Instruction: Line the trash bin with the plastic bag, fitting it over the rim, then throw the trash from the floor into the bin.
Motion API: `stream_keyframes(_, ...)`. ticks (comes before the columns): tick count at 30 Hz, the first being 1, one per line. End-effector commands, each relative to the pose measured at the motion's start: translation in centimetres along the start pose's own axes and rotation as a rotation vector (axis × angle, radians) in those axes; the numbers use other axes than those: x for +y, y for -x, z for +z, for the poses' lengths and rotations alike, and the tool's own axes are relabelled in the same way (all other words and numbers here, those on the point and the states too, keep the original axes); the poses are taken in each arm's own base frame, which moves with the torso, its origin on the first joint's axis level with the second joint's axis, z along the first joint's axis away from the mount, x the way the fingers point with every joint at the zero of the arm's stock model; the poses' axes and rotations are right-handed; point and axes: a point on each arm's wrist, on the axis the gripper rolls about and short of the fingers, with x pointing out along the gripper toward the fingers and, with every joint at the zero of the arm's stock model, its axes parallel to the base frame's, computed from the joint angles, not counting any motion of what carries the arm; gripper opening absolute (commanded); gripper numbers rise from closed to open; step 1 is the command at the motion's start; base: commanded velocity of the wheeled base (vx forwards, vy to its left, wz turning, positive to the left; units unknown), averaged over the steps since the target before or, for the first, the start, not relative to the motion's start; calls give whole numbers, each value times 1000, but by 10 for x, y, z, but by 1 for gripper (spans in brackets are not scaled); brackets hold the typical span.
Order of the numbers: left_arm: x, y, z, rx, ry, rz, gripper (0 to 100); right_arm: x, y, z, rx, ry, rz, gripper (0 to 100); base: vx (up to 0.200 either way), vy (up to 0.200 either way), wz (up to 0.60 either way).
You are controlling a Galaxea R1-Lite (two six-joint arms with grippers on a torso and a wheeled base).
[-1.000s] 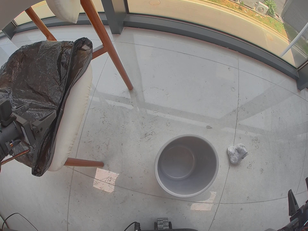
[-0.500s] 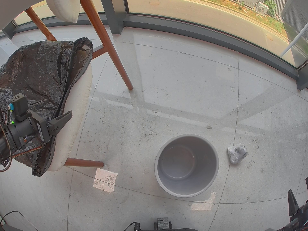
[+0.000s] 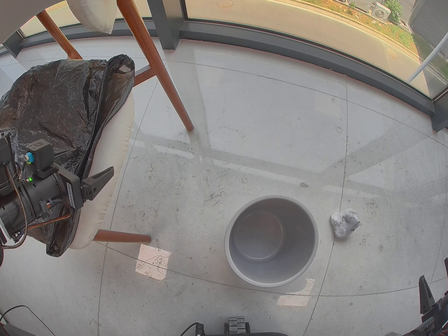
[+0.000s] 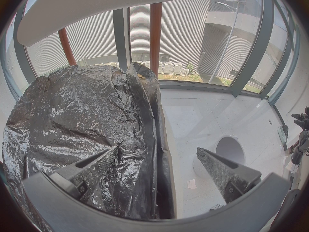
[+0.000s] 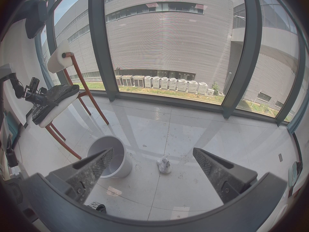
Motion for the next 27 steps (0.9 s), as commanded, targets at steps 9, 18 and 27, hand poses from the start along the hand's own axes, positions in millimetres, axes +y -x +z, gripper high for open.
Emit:
stream_keyframes(9,0,-1,-5,27,13,-6,0,0,0,-5,6,0,1,100,0,0,0)
stream_keyframes(18,5,0,-6,30,48,19,0,0,0,-5,6,0,1,100,0,0,0)
stream_keyframes(27,-5,37,48,-86,546,-181,0,0,0,-5,6,-2,1,100,0,0,0)
